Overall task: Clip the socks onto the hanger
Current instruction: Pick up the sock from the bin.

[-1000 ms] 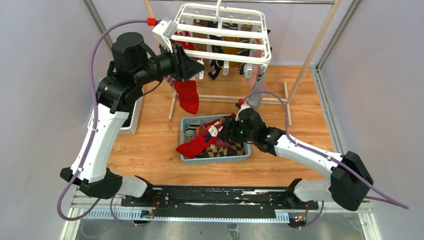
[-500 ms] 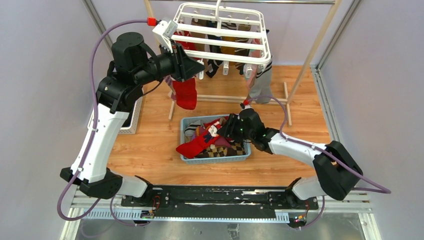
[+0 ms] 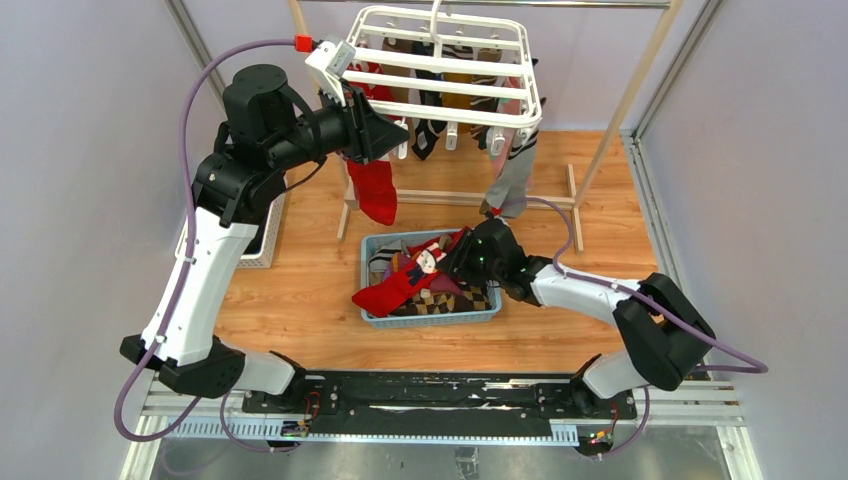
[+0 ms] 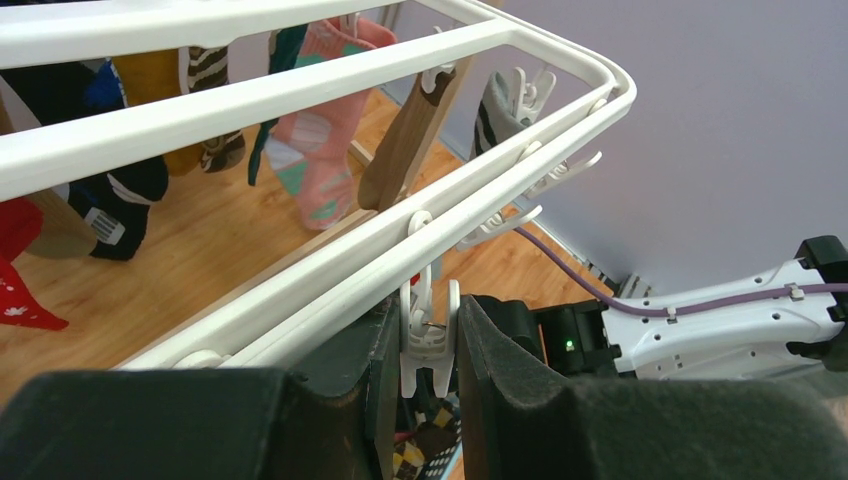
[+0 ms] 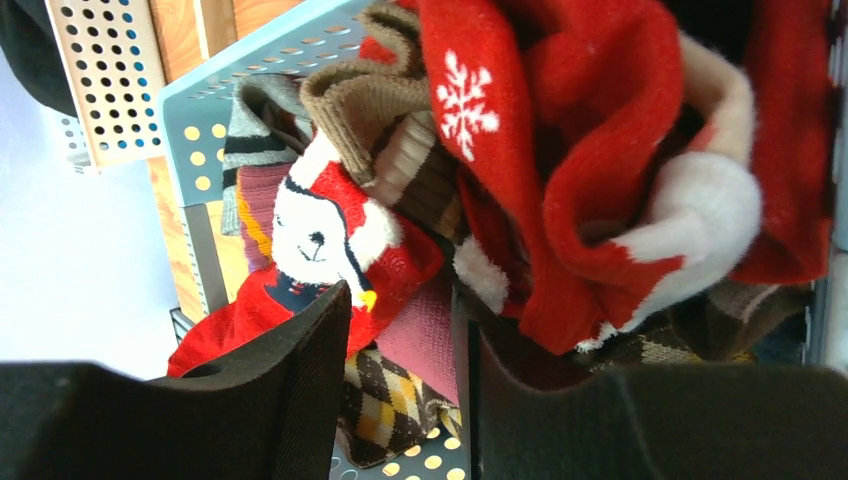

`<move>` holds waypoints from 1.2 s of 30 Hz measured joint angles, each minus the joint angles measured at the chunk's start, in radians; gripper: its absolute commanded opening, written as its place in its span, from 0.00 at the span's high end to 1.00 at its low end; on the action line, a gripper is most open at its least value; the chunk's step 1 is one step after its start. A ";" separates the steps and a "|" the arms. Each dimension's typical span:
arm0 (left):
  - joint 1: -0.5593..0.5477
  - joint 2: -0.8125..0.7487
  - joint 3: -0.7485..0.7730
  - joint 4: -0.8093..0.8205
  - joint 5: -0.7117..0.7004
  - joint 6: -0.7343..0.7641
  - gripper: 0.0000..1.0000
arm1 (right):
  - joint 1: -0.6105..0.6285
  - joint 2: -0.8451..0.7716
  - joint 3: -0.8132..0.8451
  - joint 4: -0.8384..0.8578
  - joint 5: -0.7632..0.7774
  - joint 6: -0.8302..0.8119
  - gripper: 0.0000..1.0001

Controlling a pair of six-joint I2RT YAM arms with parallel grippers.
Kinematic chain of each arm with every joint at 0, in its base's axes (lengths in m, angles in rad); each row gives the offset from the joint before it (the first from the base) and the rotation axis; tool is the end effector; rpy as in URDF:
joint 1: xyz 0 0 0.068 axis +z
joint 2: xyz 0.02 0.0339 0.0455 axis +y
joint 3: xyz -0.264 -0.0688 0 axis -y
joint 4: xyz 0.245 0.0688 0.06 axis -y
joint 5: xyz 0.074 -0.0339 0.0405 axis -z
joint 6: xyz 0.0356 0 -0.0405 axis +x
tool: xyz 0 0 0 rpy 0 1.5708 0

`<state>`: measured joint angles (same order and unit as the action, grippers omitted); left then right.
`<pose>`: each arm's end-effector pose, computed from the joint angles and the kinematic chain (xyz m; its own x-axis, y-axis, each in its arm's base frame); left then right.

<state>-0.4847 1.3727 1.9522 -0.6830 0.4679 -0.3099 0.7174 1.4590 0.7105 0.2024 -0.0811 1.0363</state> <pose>0.2096 -0.1285 0.5458 -0.3349 -0.1312 -0.9331 0.7462 0.5677 -0.3477 0.2275 0.2023 0.1962 -0.8081 0.4332 -0.3991 -0.0236 0.6532 0.7568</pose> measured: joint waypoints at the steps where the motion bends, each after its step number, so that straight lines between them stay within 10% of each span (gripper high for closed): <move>1: 0.000 0.000 0.000 0.000 0.000 0.000 0.94 | 0.000 0.001 0.000 -0.007 0.005 0.005 0.57; 13: 0.000 -0.001 0.000 0.000 0.000 0.000 0.94 | 0.000 0.023 -0.004 0.069 0.048 0.055 0.70; 21: 0.000 -0.001 0.000 0.000 0.000 0.000 0.94 | 0.000 0.032 -0.010 0.117 0.066 0.071 1.00; 36: 0.000 -0.006 0.000 -0.001 0.000 0.007 0.94 | 0.010 -0.231 0.056 0.093 0.033 -0.284 1.00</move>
<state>-0.4847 1.3663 1.9522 -0.6838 0.4683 -0.3027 0.7273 1.2282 0.7662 0.2955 -0.0479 0.7521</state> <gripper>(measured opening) 0.268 0.012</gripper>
